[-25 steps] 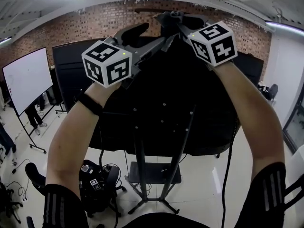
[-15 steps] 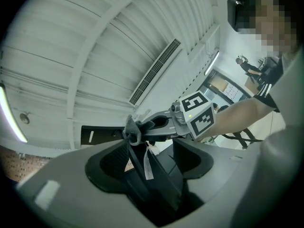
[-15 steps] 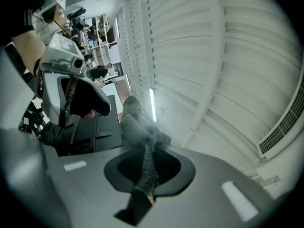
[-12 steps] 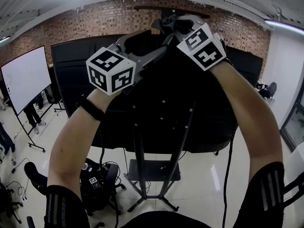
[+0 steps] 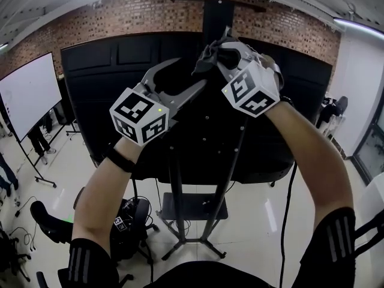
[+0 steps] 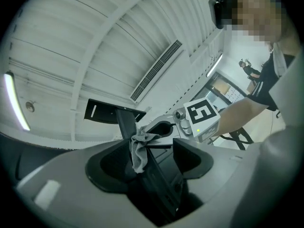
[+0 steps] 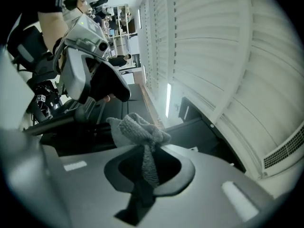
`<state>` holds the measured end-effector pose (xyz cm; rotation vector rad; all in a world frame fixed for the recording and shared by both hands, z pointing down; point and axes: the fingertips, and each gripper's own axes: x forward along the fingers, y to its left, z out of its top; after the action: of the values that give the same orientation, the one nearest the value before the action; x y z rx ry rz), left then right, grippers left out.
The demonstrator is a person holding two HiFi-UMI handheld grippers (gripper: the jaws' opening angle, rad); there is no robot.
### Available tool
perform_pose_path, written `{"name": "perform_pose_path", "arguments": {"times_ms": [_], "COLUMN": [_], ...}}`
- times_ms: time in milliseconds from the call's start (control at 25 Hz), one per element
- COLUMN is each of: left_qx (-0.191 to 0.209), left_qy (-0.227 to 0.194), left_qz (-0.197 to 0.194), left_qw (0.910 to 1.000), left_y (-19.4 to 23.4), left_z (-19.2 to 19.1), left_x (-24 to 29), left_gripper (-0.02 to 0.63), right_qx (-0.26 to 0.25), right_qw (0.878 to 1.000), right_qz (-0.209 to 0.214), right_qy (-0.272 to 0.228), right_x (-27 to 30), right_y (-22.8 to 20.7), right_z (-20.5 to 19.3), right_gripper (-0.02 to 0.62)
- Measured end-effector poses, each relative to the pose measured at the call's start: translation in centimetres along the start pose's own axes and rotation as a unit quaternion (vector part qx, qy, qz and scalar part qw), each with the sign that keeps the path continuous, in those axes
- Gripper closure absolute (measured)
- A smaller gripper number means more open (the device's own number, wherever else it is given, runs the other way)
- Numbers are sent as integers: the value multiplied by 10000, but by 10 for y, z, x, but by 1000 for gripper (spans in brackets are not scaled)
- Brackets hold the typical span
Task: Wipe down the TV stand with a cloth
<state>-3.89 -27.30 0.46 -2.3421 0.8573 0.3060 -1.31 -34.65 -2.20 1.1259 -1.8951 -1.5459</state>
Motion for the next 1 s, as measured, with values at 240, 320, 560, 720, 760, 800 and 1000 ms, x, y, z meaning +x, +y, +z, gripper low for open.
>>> {"name": "perform_pose_path", "arguments": {"times_ms": [240, 320, 560, 720, 760, 800, 1000], "left_qx": [41, 40, 58, -71, -150, -258, -611], "left_qy": [134, 204, 315, 312, 359, 415, 564], "left_qz": [-16, -45, -48, 7, -6, -12, 80], "left_qw": [9999, 9998, 9995, 9995, 9992, 9988, 9965], "left_y": [-32, -43, -65, -74, -79, -83, -93], "left_z": [-31, -39, -64, -82, -88, -96, -127], "left_x": [-18, -21, -38, -55, -59, -64, -86], "left_gripper": [298, 298, 298, 298, 298, 298, 298], "right_qx": [-636, -906, -1604, -2198, -2304, -2401, -2740], "right_qw": [9967, 9935, 9813, 9667, 9634, 9602, 9460], "right_qz": [416, 545, 816, 1021, 1072, 1125, 1376], "right_qy": [268, 410, 684, 824, 855, 884, 1057], "right_x": [-6, -8, -9, -9, -11, -13, -17], "right_y": [54, 71, 118, 154, 164, 175, 222], "right_z": [-18, -26, -36, -40, -42, -43, -58], "right_gripper": [561, 561, 561, 561, 561, 561, 561]}}
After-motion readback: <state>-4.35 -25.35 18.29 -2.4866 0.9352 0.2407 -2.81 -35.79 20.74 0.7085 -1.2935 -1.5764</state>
